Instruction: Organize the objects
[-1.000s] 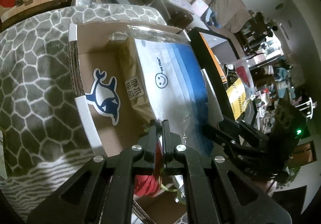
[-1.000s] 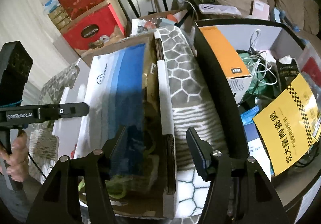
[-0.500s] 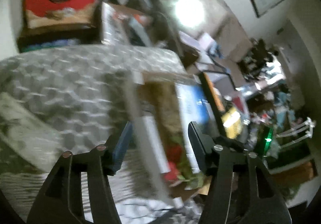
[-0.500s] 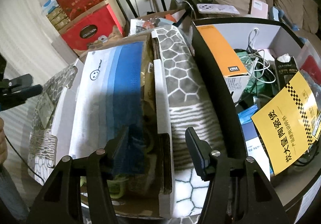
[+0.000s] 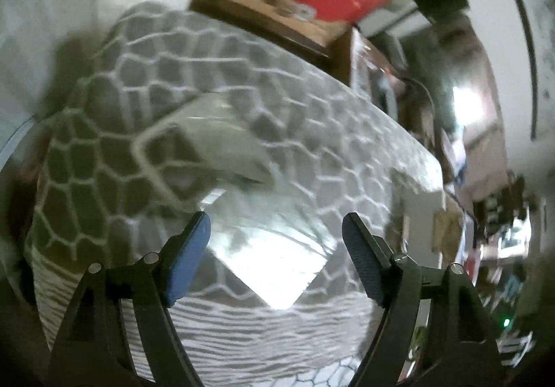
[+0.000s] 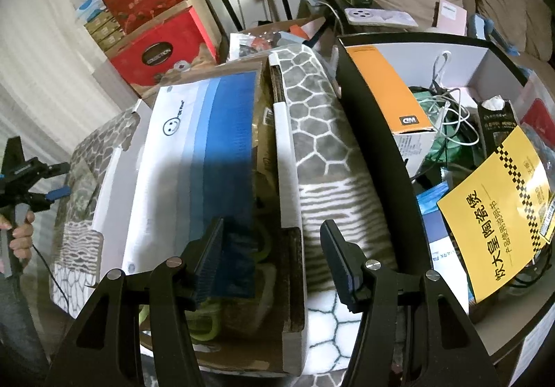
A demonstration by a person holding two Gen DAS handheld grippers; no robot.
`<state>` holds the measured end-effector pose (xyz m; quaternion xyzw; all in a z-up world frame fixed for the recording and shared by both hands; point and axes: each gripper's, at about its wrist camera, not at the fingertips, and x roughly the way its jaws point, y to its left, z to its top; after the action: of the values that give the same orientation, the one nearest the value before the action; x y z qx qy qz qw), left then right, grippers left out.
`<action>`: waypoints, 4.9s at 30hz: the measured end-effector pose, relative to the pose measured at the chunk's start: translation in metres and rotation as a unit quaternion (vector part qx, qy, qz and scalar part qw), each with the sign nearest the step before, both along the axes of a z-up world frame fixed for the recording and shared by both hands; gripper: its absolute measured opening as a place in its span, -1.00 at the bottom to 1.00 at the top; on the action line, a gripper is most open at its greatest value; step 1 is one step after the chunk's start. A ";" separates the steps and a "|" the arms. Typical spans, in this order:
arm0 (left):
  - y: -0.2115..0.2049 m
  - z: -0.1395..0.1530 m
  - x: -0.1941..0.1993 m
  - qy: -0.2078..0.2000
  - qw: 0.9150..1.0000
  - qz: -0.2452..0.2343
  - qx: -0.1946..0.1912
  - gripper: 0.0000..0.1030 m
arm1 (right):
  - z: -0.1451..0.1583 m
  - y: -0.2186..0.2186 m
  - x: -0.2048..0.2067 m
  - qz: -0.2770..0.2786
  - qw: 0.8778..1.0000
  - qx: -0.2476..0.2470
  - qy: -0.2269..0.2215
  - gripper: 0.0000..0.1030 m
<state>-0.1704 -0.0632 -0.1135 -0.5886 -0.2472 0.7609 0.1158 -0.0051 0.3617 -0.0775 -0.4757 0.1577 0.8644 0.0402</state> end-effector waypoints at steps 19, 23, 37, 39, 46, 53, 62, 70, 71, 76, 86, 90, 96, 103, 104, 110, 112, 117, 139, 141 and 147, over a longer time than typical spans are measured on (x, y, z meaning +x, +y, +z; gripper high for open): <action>-0.023 -0.015 -0.002 0.002 0.993 0.064 -0.100 -0.24 | -0.002 0.000 0.001 0.001 1.000 -0.002 0.001 0.14; -0.020 -0.016 -0.006 0.010 0.991 0.070 -0.114 -0.69 | -0.001 0.000 0.001 -0.001 1.000 -0.001 0.000 0.14; -0.031 0.004 0.001 0.030 0.998 0.057 0.019 -0.81 | -0.001 0.001 0.003 -0.001 1.000 0.001 -0.001 0.14; -0.027 0.018 0.004 0.043 0.997 0.046 0.036 -0.81 | -0.001 0.002 0.002 -0.001 1.000 0.001 -0.001 0.14; -0.001 0.064 0.009 0.087 0.994 0.007 0.065 -0.81 | -0.002 0.002 0.002 -0.003 1.000 0.000 -0.002 0.14; 0.034 0.103 0.018 0.134 0.989 -0.036 0.057 -1.00 | 0.000 0.000 0.001 0.000 1.000 0.002 -0.002 0.14; 0.046 0.098 0.014 0.119 0.992 -0.037 0.017 -0.95 | 0.000 -0.002 0.001 0.002 1.000 0.001 -0.001 0.14; 0.038 0.033 -0.019 0.040 0.998 0.023 -0.032 0.29 | -0.002 -0.002 0.000 0.001 1.000 -0.002 -0.001 0.14; 0.041 0.027 -0.021 0.034 0.998 0.025 -0.039 0.31 | -0.002 -0.002 0.000 0.001 1.000 -0.002 -0.001 0.14; 0.061 0.012 -0.031 0.016 0.998 0.030 -0.056 0.69 | -0.002 -0.001 0.000 0.001 1.000 0.000 -0.001 0.14; 0.105 0.006 -0.051 -0.010 0.992 0.034 -0.123 0.78 | -0.002 -0.002 0.000 0.001 1.000 0.000 -0.001 0.14; 0.122 -0.001 -0.063 -0.029 0.985 0.030 -0.165 0.78 | -0.002 -0.002 0.000 0.000 1.000 -0.001 -0.002 0.14; 0.132 -0.015 -0.071 -0.041 0.975 0.049 -0.212 0.78 | -0.003 -0.002 0.001 0.000 1.000 0.002 -0.002 0.14; 0.141 -0.017 -0.071 -0.018 0.968 0.031 -0.249 0.73 | -0.004 -0.001 -0.001 0.001 1.000 0.001 -0.003 0.14; 0.141 -0.016 -0.070 -0.010 0.968 0.028 -0.248 0.72 | -0.004 -0.001 -0.001 0.001 1.000 0.001 -0.002 0.14; 0.125 -0.009 -0.063 0.004 0.980 0.010 -0.197 0.63 | -0.004 -0.001 -0.001 0.000 1.000 0.000 -0.002 0.14; 0.119 -0.005 -0.059 0.007 0.984 0.007 -0.179 0.62 | -0.004 -0.001 -0.001 0.000 1.000 0.001 -0.002 0.14; 0.115 0.013 -0.040 0.027 0.991 -0.013 -0.131 0.61 | -0.005 0.000 -0.001 0.000 1.000 0.001 -0.001 0.14; 0.232 0.084 0.041 0.097 0.977 -0.184 0.048 0.60 | -0.004 0.001 -0.002 -0.002 1.000 0.005 -0.004 0.14; 0.239 0.080 0.044 0.094 0.975 -0.192 0.060 0.60 | -0.004 0.001 -0.002 -0.001 1.000 0.005 -0.004 0.14; 0.258 0.074 0.060 0.096 0.969 -0.220 0.060 0.60 | -0.004 0.000 -0.003 0.000 1.000 0.007 -0.004 0.14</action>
<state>-0.1106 0.1952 -0.0397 -0.5444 -0.1450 0.7535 0.3388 -0.0085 0.3613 -0.0810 -0.4785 0.1515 0.8638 0.0438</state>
